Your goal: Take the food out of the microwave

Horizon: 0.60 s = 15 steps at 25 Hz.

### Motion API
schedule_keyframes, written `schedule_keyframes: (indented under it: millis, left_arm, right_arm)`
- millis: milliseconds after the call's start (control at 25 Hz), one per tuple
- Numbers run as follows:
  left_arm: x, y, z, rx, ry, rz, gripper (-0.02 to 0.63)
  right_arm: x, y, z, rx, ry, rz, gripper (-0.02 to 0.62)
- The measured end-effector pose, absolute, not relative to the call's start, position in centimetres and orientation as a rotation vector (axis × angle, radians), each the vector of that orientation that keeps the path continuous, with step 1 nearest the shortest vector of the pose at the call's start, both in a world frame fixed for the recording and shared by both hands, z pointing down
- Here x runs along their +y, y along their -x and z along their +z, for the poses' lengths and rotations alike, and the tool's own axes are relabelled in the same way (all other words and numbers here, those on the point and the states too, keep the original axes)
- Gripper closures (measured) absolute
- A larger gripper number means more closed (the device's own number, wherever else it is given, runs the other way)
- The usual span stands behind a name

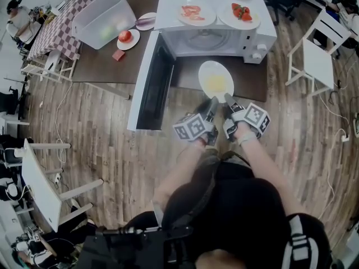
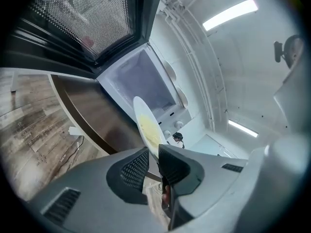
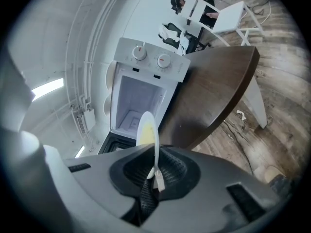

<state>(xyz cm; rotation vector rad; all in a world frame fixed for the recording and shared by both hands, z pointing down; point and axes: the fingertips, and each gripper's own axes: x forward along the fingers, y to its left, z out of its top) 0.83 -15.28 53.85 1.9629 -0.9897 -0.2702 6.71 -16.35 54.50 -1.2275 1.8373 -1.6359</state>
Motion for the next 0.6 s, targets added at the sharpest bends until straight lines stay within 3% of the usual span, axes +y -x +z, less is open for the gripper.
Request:
schedule_keyframes:
  millis: [600]
  left_arm:
    - [-11.1, -2.2, 53.8, -0.992, -1.969, -0.268, 0.543]
  right_arm:
    - [-12.1, -8.2, 54.5, 1.835, 1.218, -1.652, 0.572]
